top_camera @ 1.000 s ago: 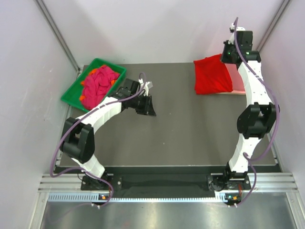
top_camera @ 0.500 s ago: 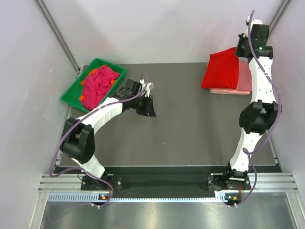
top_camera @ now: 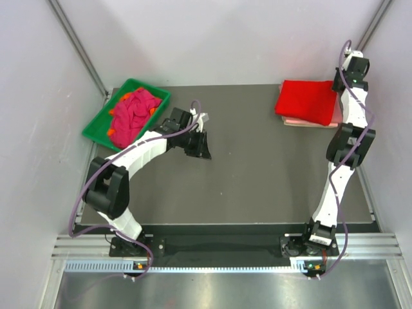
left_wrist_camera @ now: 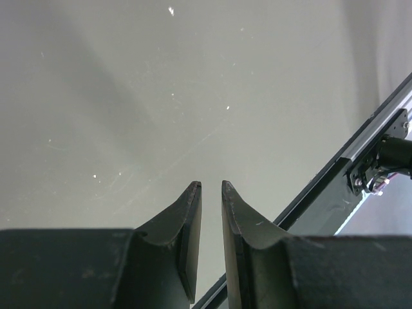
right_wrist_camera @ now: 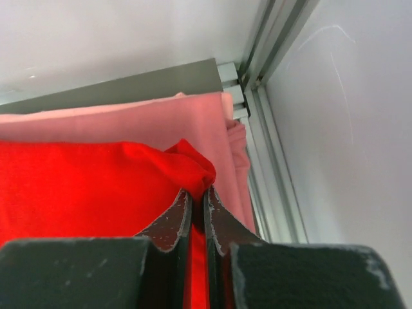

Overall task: Fold and stack the t-shirts
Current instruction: Neatly place the folded tshirt to the corner, then reset both grippers

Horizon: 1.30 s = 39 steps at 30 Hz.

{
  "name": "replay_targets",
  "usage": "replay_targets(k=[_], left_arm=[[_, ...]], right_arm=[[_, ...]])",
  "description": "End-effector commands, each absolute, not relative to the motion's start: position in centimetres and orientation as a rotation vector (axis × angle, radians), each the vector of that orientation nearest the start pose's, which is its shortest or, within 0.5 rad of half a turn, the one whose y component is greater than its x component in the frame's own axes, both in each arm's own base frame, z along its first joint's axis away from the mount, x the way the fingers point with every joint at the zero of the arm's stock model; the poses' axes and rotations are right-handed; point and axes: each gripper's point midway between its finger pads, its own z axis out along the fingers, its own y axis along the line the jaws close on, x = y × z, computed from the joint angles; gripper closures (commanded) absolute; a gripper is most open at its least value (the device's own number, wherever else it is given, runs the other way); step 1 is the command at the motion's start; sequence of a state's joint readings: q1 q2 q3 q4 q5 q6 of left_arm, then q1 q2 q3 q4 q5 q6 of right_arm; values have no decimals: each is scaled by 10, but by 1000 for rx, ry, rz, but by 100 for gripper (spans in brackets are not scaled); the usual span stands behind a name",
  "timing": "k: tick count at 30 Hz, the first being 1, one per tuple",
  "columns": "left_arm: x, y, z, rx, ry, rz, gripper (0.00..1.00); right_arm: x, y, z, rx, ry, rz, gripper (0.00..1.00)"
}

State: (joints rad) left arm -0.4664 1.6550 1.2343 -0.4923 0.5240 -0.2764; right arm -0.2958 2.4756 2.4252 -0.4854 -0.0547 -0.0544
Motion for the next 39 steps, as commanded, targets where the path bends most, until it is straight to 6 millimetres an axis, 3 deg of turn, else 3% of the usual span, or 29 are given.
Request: replay_targets(k=[1,8,14,20,22,23,26,28,29,30,31,33,34,35,37,38,39], left_arm=[[310,-270,130,509,2513,-971,76],[311,-271,127,506,2525,-974,76],[309,-272,127,510,2525,-985,76],[310,-274,126,513,2529,-996,76],[309,-274,124,512,2538,-999,76],[309,-274,123,510,2541,-999,76],[310,-274,123,511,2540,-1001,76],[311,-273,123,506,2538,-981,76],[312,-272,124,504,2535,-972,76],[312,-271,129,502,2523,-967,76],[314,-271,133,503,2506,-960,76],[314,-271,144,503,2474,-959,76],[316,-271,151,498,2455,-956,76],[319,-271,163,495,2415,-956,76],[324,-271,183,479,2362,-944,77],[331,-267,201,453,2308,-903,77],[334,-264,215,438,2272,-881,77]], right_arm=[[672,-194,253,105,1812,-237,100],[679,-196,251,82,1789,-256,100],[686,-194,262,41,1742,-303,100],[692,-203,231,40,1777,-347,97],[694,-206,229,48,1766,-358,86],[696,-206,232,49,1755,-356,70],[693,-203,235,78,1759,-332,58],[684,-203,262,124,1725,-350,42],[679,-203,256,143,1747,-365,40],[671,-195,285,147,1707,-376,38],[666,-192,292,167,1706,-370,35],[651,-184,314,201,1692,-332,31],[645,-177,307,243,1729,-276,14],[631,-168,332,261,1711,-252,1],[606,-150,326,363,1791,-164,0],[584,-130,360,377,1765,-110,0],[564,-114,355,425,1829,-34,0]])
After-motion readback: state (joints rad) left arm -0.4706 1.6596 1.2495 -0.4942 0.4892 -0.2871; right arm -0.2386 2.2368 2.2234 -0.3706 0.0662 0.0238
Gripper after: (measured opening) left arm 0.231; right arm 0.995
